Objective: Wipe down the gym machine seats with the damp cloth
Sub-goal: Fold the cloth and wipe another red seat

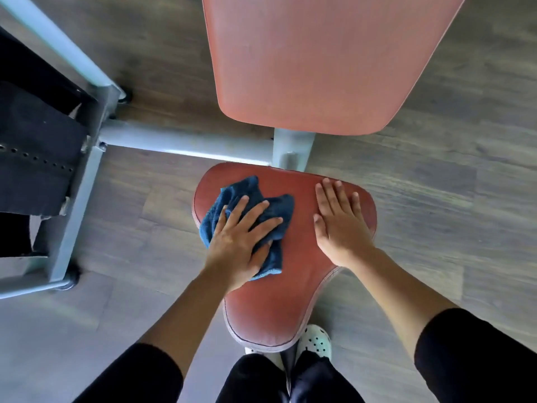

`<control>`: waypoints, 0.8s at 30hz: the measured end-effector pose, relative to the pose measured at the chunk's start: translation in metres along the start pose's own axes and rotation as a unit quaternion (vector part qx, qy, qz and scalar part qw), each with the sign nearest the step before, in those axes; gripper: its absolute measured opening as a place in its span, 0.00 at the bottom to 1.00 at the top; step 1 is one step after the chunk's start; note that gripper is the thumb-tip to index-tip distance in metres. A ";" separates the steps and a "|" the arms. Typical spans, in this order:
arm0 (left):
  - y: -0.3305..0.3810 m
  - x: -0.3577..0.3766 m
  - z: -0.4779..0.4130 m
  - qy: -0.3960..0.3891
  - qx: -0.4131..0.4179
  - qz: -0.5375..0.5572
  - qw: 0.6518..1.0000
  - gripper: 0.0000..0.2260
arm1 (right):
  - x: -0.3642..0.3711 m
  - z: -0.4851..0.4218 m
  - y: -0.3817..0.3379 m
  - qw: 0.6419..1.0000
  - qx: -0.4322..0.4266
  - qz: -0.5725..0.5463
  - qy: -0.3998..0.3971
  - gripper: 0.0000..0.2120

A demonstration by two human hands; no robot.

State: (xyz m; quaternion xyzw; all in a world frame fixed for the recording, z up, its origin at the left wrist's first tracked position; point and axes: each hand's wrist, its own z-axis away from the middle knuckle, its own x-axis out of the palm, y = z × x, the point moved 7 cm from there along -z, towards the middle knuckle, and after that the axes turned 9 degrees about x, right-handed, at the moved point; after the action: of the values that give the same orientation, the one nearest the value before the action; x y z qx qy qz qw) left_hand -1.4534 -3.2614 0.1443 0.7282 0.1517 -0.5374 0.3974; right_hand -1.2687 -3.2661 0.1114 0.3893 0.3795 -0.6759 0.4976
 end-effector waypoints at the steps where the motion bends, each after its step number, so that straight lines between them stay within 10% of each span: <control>1: -0.011 -0.003 0.003 0.012 -0.027 -0.005 1.000 0.18 | 0.002 0.001 -0.001 1.000 0.015 0.006 -0.009 0.32; 7: -0.031 0.006 -0.038 0.011 -0.258 -0.081 0.963 0.20 | 0.003 0.001 0.002 0.998 0.023 -0.008 -0.051 0.30; 15: 0.018 0.016 -0.014 -0.089 0.003 -0.013 0.996 0.20 | 0.001 -0.001 0.002 0.996 0.016 -0.039 -0.083 0.28; 24: -0.003 0.021 -0.058 -0.069 -0.175 -0.035 0.981 0.21 | 0.003 -0.003 0.002 0.995 0.021 -0.047 -0.090 0.30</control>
State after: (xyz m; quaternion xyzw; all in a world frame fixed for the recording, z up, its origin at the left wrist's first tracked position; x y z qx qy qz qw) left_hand -1.4098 -3.2207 0.1305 0.6027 0.2408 -0.5651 0.5094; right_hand -1.2664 -3.2649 0.1072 0.3194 0.3369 -0.7385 0.4889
